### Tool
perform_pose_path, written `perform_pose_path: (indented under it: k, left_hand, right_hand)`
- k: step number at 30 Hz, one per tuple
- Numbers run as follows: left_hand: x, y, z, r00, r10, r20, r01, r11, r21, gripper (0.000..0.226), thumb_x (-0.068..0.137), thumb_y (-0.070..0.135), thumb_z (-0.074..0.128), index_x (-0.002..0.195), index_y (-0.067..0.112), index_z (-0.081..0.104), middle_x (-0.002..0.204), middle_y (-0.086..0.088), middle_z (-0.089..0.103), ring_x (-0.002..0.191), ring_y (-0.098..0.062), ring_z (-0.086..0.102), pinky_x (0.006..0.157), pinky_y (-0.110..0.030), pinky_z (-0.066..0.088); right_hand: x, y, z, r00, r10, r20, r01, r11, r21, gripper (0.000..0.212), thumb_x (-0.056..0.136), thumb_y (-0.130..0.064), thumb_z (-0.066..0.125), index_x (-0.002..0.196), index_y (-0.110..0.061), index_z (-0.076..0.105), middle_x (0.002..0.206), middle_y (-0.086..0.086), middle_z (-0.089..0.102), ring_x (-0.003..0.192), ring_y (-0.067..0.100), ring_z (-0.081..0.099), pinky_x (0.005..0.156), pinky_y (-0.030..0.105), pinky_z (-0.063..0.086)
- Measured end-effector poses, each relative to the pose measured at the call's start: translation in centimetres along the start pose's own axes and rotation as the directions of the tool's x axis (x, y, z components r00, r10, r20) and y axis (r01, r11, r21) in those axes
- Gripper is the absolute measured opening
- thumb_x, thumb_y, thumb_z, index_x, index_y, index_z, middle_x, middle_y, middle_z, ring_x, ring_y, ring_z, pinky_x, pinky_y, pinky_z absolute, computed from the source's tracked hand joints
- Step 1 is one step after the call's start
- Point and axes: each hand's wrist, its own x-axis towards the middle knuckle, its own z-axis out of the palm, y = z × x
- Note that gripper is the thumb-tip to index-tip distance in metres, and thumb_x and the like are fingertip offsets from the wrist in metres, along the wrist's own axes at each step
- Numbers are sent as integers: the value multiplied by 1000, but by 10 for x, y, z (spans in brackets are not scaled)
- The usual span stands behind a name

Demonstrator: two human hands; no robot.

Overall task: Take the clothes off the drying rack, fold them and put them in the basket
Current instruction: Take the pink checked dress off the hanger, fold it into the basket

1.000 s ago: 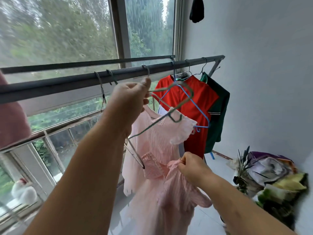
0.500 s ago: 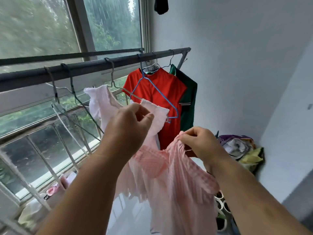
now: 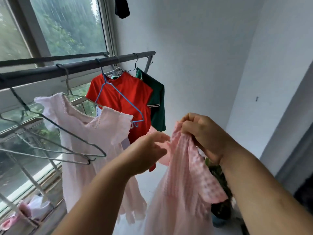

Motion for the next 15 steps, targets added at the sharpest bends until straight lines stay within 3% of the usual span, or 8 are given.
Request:
perform_pose_path:
  k: [2, 5, 8, 13, 15]
  left_hand:
    - [5, -1, 9, 988, 94, 119, -100, 994, 45, 40, 83, 29, 74, 120, 37, 59, 118, 14, 62, 106, -2, 60, 90, -33, 55]
    - [10, 3, 25, 974, 136, 180, -156, 982, 103, 25, 80, 39, 75, 104, 34, 68, 96, 19, 68, 83, 7, 61, 79, -24, 53]
    - [13, 1, 37, 981, 99, 164, -126, 978, 164, 33, 78, 52, 69, 96, 26, 70, 87, 7, 71, 78, -11, 67, 74, -38, 57]
    - [17, 8, 46, 989, 41, 142, -68, 978, 196, 15, 87, 35, 64, 87, 20, 66, 82, 0, 69, 74, -18, 64, 71, -41, 53]
    - [20, 11, 50, 997, -20, 71, 9, 988, 154, 15, 89, 29, 59, 85, 15, 63, 81, -6, 69, 72, -24, 65, 67, -43, 54]
  right_hand:
    - [-3, 0, -8, 998, 2, 71, -1, 1000, -12, 25, 89, -8, 51, 71, -20, 63, 64, -4, 56, 63, 10, 53, 59, 26, 44]
    - [-6, 2, -16, 993, -16, 117, 26, 997, -77, 23, 87, -8, 54, 72, -22, 64, 71, -1, 59, 67, 11, 54, 62, 27, 45]
    - [-5, 7, -23, 998, -47, 35, 54, 960, -273, 17, 89, -11, 57, 78, -21, 63, 75, 0, 61, 66, 10, 54, 63, 26, 45]
    - [0, 27, -29, 988, -78, -136, -20, 798, -603, 13, 89, -16, 59, 89, -29, 61, 89, -8, 65, 83, 14, 63, 70, 26, 48]
    - [0, 34, -26, 962, -126, -243, -69, 747, -661, 19, 90, -22, 62, 108, -28, 59, 105, -8, 58, 93, 12, 59, 76, 27, 46]
